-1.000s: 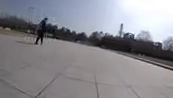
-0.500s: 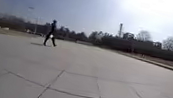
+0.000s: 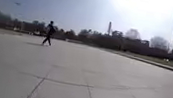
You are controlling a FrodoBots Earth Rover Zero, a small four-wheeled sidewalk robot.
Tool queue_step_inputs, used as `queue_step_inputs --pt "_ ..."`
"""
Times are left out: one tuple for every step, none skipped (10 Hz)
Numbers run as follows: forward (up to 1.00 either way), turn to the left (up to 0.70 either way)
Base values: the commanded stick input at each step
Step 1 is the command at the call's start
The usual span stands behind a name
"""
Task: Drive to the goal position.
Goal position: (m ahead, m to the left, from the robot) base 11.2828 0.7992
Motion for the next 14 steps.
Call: queue_step_inputs --pt "1.0 0.0" --pt "1.0 0.0" --pt "1.0 0.0" --pt "1.0 0.0" --pt "1.0 0.0" --pt "1.0 0.0" --pt "1.0 0.08" --pt "1.0 0.27" --pt "1.0 0.27" --pt "1.0 0.25" --pt "1.0 0.1" --pt "1.0 0.0" --pt "1.0 0.0" --pt "1.0 0.0"
